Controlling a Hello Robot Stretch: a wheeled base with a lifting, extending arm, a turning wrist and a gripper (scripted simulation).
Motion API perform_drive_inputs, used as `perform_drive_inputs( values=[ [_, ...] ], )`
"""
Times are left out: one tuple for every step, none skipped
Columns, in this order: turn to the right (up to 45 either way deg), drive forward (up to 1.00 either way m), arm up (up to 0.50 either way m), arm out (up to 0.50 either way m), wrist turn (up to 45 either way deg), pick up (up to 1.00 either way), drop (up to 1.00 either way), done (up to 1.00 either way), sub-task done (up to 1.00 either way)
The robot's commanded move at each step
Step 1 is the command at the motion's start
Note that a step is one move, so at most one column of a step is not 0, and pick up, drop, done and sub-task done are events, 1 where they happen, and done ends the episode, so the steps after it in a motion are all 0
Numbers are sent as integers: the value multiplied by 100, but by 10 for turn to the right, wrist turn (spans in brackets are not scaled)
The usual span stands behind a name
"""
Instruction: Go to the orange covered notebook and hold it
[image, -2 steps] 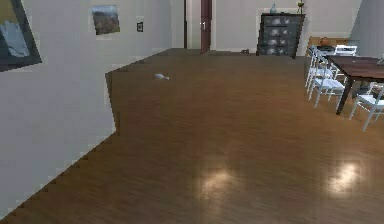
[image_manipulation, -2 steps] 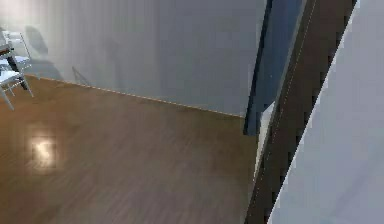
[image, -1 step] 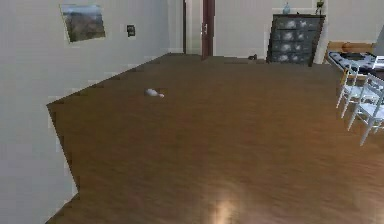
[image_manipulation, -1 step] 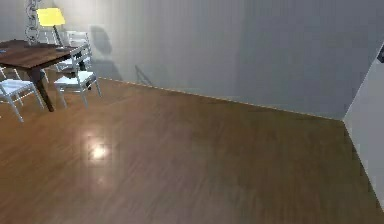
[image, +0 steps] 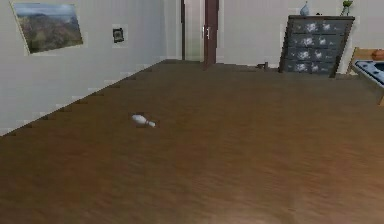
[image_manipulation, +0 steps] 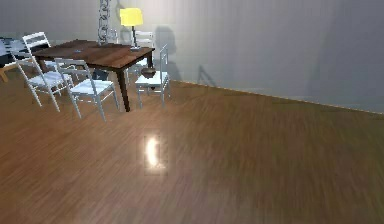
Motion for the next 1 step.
perform_drive_inputs(
  values=[
    [-30, 0, 0, 0, 0, 0, 0, 0, 0]
  ],
)
